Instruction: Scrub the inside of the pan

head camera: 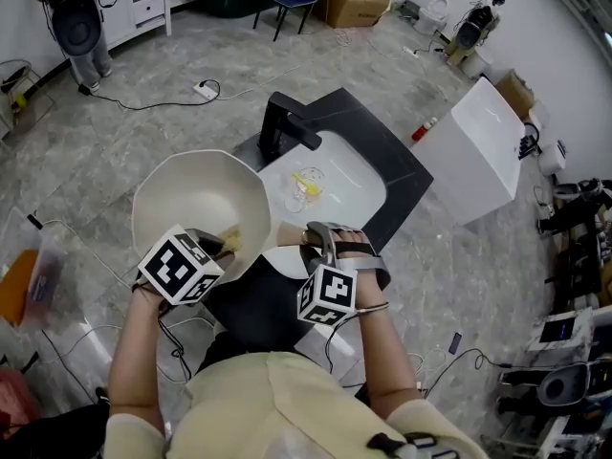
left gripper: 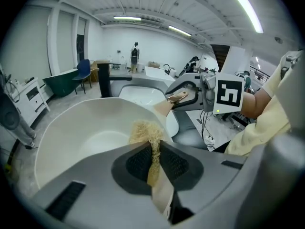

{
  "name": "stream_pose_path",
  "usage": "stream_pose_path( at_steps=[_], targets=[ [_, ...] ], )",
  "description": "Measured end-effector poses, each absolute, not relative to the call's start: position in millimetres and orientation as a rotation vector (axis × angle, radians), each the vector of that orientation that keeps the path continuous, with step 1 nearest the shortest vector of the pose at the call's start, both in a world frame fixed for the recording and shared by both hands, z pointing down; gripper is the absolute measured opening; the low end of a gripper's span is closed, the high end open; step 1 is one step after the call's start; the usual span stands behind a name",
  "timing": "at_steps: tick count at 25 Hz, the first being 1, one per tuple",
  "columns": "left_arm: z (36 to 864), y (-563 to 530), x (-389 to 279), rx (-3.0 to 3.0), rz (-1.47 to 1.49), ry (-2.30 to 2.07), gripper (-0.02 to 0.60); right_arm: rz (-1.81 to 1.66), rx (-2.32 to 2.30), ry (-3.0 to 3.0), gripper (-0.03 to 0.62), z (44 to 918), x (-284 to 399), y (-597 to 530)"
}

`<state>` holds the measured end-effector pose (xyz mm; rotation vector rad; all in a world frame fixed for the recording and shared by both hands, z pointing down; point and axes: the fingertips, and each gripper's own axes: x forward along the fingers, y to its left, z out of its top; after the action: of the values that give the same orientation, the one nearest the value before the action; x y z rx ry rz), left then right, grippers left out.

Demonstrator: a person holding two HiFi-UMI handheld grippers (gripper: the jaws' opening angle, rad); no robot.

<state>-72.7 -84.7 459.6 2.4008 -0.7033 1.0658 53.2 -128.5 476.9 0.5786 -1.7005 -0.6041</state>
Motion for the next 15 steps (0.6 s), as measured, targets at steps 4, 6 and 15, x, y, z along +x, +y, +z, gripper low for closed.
stream_pose_path(
  at_steps=[4,6,15],
  targets=[
    [447,-85,-73,2.438,1.005,-0.762,0.044,-0.606,0.581,-1.717,0.207,467,53,-124],
    [441,-86,-73,2.451,0.971,-0.796,0.044,-0.606,0.587,-1.735,0.207,460,51,-123],
    [415,-96,-81,2.455,0.749,-1.036,0.043,-0.632,0.753,-1.99,0.122,399,24,-121]
  ],
)
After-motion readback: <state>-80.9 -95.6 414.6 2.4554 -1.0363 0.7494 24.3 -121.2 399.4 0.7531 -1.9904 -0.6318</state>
